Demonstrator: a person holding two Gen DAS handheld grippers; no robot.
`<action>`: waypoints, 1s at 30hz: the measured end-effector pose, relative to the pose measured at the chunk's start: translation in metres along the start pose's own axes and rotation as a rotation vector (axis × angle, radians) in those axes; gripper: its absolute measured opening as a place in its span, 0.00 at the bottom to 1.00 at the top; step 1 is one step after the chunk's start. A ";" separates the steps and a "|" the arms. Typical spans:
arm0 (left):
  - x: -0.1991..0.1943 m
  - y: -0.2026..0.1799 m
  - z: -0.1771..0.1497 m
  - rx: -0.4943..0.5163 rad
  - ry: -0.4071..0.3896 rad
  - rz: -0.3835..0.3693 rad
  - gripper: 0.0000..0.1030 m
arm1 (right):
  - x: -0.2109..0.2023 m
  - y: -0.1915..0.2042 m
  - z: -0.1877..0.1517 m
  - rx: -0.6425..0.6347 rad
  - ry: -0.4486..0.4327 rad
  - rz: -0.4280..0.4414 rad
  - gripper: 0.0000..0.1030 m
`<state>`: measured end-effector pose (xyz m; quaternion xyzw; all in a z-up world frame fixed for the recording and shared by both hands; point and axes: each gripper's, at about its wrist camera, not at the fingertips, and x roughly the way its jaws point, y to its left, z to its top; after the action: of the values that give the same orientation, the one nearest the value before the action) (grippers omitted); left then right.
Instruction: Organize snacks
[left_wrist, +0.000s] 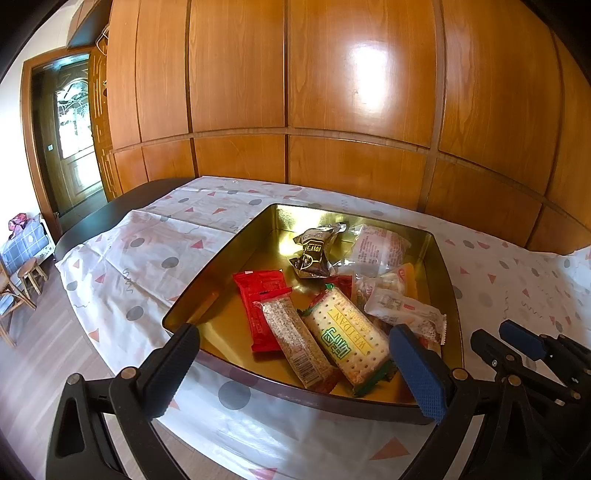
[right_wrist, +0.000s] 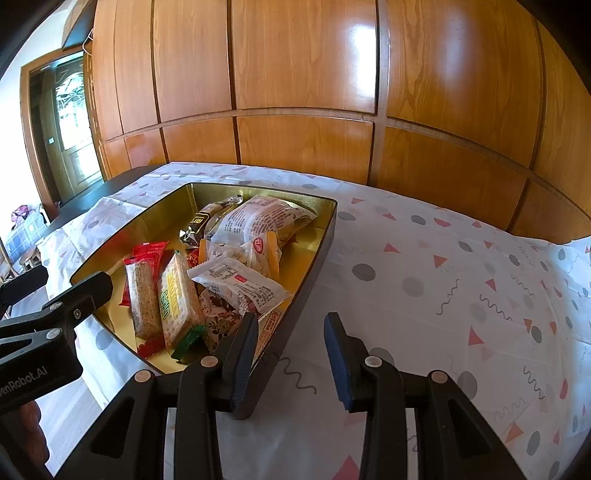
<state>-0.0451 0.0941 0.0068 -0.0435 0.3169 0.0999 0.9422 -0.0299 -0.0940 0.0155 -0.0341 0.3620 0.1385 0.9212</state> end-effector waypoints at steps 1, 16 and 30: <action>0.000 0.000 0.000 -0.001 0.002 -0.001 1.00 | 0.000 0.000 0.000 0.000 0.000 0.000 0.36; 0.000 0.001 0.000 -0.008 0.005 0.003 1.00 | -0.002 0.001 0.000 -0.007 -0.006 0.000 0.36; 0.000 0.000 0.000 -0.007 0.004 0.003 1.00 | -0.003 0.002 -0.001 -0.018 -0.005 0.002 0.37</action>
<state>-0.0454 0.0945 0.0066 -0.0465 0.3184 0.1022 0.9413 -0.0328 -0.0926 0.0170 -0.0417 0.3583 0.1425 0.9217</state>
